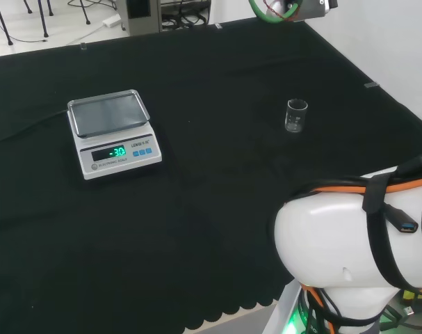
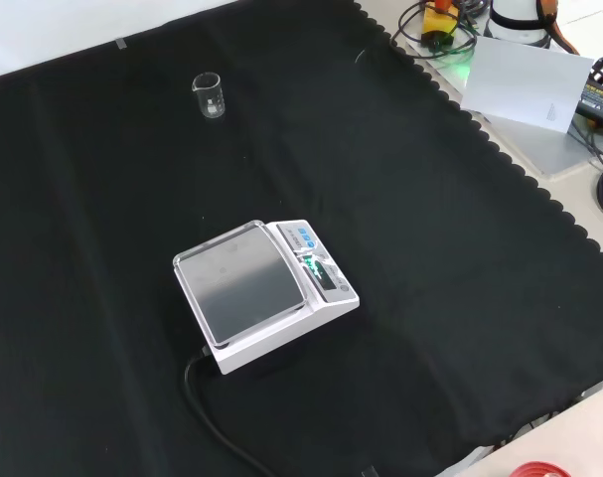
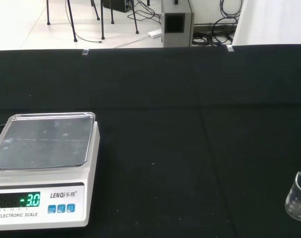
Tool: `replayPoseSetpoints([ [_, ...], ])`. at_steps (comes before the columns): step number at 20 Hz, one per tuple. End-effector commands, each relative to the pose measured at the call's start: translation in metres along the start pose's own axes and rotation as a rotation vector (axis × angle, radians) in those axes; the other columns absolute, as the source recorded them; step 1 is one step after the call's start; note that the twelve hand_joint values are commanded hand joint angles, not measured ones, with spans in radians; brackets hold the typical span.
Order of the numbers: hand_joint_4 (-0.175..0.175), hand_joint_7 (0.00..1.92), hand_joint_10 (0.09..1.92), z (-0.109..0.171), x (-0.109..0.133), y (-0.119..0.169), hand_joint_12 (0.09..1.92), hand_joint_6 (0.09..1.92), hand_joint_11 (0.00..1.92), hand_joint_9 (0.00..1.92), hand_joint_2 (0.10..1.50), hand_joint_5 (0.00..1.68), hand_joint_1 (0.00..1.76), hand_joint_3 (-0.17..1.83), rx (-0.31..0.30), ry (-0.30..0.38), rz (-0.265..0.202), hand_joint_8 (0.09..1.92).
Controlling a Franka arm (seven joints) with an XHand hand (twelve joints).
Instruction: Pick up the beaker.
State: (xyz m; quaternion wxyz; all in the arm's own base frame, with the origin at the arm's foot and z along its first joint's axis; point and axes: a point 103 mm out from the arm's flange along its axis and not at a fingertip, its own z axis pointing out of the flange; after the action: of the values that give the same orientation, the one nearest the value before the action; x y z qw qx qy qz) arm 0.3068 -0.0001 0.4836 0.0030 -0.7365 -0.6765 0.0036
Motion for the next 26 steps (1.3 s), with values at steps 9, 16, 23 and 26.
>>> replayPoseSetpoints([
  [9, -0.049, 0.41, 0.78, -0.022, -0.009, -0.04, 1.44, 0.61, 0.09, 0.51, 1.15, 0.51, 0.69, -0.17, -0.065, 0.022, 0.108, 0.68],
  [16, -0.054, 0.42, 0.79, 0.008, -0.021, 0.0, 1.44, 0.62, 0.11, 0.52, 1.15, 0.52, 0.69, -0.17, -0.052, 0.051, 0.101, 0.69],
  [23, -0.059, 0.44, 0.79, 0.037, -0.044, 0.034, 1.43, 0.63, 0.13, 0.54, 1.15, 0.53, 0.7, -0.17, -0.018, 0.053, 0.104, 0.7],
  [26, -0.06, 0.44, 0.79, 0.051, -0.055, 0.06, 1.43, 0.63, 0.14, 0.55, 1.15, 0.53, 0.7, -0.17, 0.01, 0.044, 0.081, 0.7],
])
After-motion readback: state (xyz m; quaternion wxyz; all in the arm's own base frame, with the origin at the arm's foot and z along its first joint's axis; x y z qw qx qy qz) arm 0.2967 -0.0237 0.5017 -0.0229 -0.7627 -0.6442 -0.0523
